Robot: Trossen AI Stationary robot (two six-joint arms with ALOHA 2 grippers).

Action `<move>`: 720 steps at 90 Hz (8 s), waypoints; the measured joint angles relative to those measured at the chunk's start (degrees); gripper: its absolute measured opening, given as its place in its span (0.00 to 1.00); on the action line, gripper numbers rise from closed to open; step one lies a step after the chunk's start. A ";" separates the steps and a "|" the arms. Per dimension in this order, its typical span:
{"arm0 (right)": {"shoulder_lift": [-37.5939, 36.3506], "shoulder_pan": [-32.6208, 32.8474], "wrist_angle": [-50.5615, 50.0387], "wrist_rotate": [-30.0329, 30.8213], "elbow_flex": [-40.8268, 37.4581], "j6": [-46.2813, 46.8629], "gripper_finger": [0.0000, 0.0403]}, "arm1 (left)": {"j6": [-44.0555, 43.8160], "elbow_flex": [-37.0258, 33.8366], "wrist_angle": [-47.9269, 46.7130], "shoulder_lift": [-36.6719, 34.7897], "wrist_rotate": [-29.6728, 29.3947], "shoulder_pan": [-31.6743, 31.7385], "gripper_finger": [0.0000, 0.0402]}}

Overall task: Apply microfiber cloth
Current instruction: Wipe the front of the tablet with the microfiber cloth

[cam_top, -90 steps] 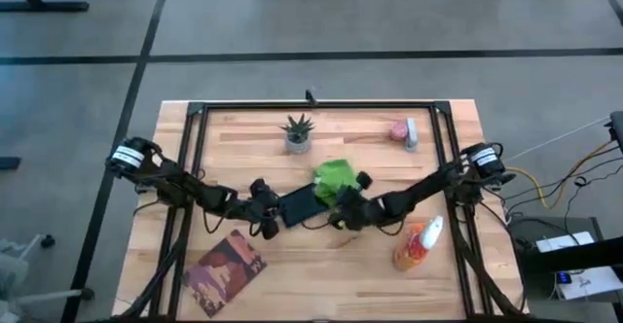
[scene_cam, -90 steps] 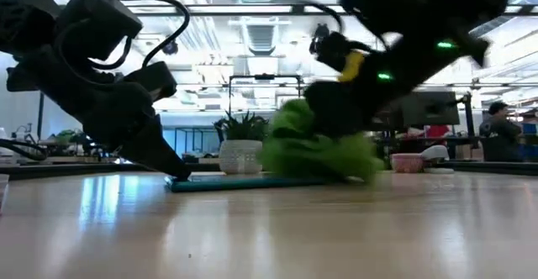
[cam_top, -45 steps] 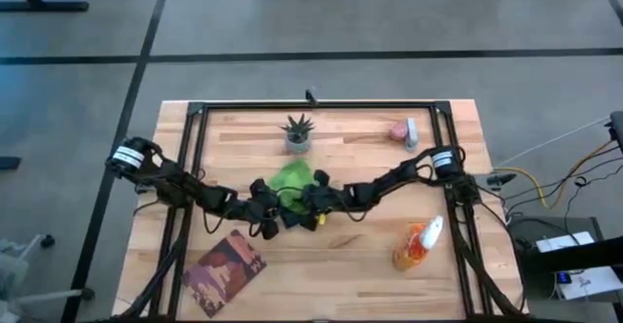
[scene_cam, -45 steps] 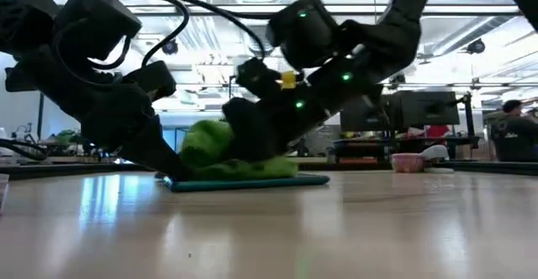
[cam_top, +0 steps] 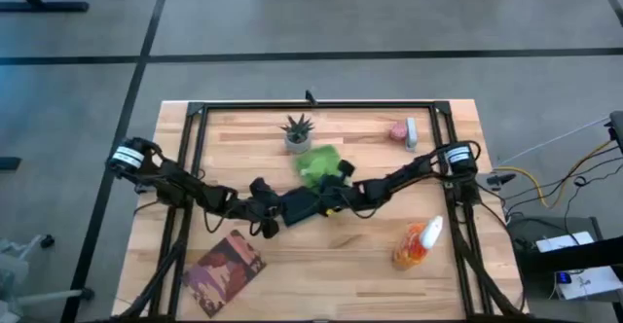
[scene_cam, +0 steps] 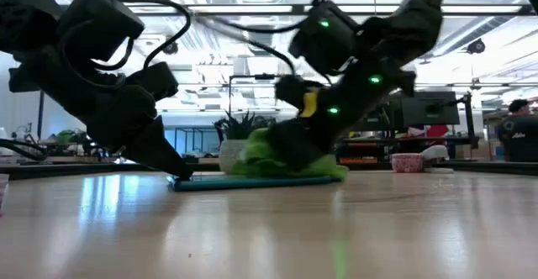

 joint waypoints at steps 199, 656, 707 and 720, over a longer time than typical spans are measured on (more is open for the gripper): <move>1.15 10.97 -2.11 -10.89 2.96 -37.66 0.46 | 3.34 3.65 4.41 6.01 5.74 14.63 0.15; 4.63 5.27 -33.09 -35.26 25.79 -0.30 0.15 | -24.76 -8.81 -1.51 -17.74 21.15 -20.85 0.15; -0.94 5.00 -43.63 -31.06 31.23 -4.48 0.45 | -23.64 -8.83 -2.98 -19.26 19.81 -20.83 0.15; -0.97 5.11 -44.80 -31.46 31.34 -4.48 0.51 | -21.02 -8.82 -2.48 -19.33 17.58 -20.83 0.15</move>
